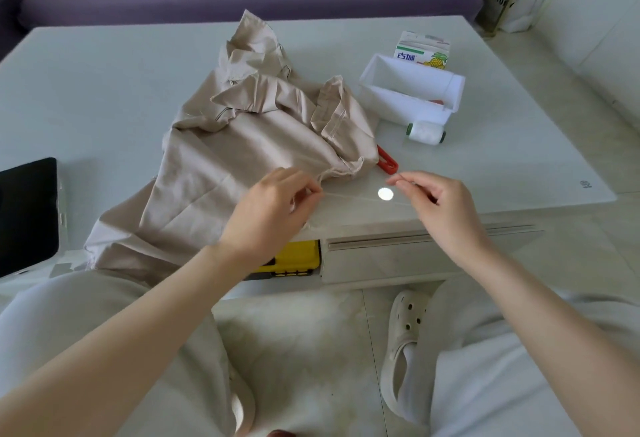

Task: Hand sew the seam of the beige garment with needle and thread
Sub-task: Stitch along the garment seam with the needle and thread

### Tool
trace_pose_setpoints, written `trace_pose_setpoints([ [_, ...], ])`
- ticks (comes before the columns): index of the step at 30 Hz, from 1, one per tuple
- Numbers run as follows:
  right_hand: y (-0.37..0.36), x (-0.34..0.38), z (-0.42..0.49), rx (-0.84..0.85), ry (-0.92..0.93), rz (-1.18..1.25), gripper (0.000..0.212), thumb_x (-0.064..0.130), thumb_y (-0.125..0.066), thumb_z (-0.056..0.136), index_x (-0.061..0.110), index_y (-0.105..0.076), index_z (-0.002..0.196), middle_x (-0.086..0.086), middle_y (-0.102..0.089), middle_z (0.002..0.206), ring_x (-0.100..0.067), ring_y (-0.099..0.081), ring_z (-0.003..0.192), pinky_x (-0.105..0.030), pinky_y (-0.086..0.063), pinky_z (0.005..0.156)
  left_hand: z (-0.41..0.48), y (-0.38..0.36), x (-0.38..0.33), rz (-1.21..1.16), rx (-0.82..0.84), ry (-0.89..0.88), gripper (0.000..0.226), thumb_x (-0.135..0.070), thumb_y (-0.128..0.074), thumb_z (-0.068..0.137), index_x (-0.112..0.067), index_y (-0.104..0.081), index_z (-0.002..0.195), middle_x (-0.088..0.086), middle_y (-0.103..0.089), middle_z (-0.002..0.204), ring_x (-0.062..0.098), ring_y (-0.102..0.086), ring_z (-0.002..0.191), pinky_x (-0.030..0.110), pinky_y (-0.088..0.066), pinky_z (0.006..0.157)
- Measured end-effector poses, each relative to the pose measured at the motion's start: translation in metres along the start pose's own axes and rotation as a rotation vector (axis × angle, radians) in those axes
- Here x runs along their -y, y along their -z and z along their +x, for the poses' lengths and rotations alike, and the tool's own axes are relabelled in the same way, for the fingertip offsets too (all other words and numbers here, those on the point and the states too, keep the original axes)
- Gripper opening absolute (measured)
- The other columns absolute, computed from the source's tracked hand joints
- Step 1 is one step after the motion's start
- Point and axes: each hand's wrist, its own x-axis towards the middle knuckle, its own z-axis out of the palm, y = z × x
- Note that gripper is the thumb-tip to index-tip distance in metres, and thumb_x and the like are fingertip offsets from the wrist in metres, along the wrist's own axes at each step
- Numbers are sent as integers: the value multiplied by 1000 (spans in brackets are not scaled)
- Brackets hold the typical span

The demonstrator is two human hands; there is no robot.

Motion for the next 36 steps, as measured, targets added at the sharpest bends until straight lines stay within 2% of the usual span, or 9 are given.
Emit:
trace_pose_setpoints([
  [5, -1, 4, 0, -93, 10, -58, 18, 20, -56, 95, 23, -71, 104, 14, -57, 55, -4, -45, 46, -10, -30, 49, 11, 9, 5, -60, -91, 103, 4, -11, -63, 88, -13, -65, 85, -12, -57, 77, 5, -53, 68, 11, -41, 61],
  [8, -8, 10, -1, -102, 55, -68, 16, 20, -58, 94, 27, -71, 101, 4, -71, 86, -6, -60, 68, -12, -37, 57, 7, 4, -6, -82, -34, -11, 6, -16, -61, 90, -12, -65, 87, -14, -56, 80, 4, -53, 71, 14, -43, 63],
  [11, -15, 20, -2, -19, 15, 52, 16, 24, -56, 95, 32, -70, 97, 15, -73, 87, -31, -63, 79, -35, -49, 68, -1, -7, -19, -56, 35, -176, 16, -25, -54, 90, -14, -66, 88, -11, -58, 80, 2, -48, 67, 22, -44, 58],
  [13, -20, 29, -4, 89, 49, 130, 17, 22, -54, 95, 30, -69, 97, 15, -73, 85, -15, -67, 84, -25, -49, 74, -5, -14, -23, -19, 55, -248, 17, -24, -53, 90, -14, -66, 87, -9, -61, 81, -3, -42, 68, 25, -45, 54],
  [16, -33, 41, -7, 286, -32, 249, 21, 10, -49, 97, 22, -66, 96, 21, -64, 58, 8, -61, 60, -6, -43, 57, -10, -16, -24, 1, 43, -269, 11, -19, -56, 89, -14, -66, 87, -8, -63, 80, -7, -33, 68, 20, -40, 52],
  [22, -39, 42, -3, 370, -136, 287, 25, 12, -49, 97, 22, -68, 85, 11, -44, 42, -1, -38, 39, -8, -31, 42, -10, -7, -22, -36, 17, -213, 17, -24, -53, 90, -14, -66, 85, -9, -61, 73, 0, -37, 63, 22, -41, 52],
  [24, -37, 38, -3, 335, -162, 303, 23, 16, -51, 97, 24, -70, 87, 12, -33, 44, -3, -28, 40, -10, -25, 41, -10, -4, -17, -42, 12, -161, 21, -28, -52, 90, -13, -66, 87, -13, -54, 71, 3, -40, 61, 28, -44, 51],
  [29, -26, 34, 1, 68, -122, 392, 19, 13, -54, 95, 19, -70, 86, 12, -24, 48, -5, -20, 43, -13, -20, 40, -4, 4, -9, -54, 51, -41, 13, -24, -56, 89, -15, -66, 88, -12, -54, 68, 9, -46, 63, 23, -41, 56],
  [36, -18, 18, 7, -249, -225, 311, 20, 13, -54, 96, 22, -68, 85, 16, -32, 39, -5, -25, 44, -13, -23, 45, 8, 21, 2, -83, -75, 112, 6, -13, -61, 90, -12, -66, 89, -17, -56, 74, 2, -51, 67, 11, -39, 61],
])
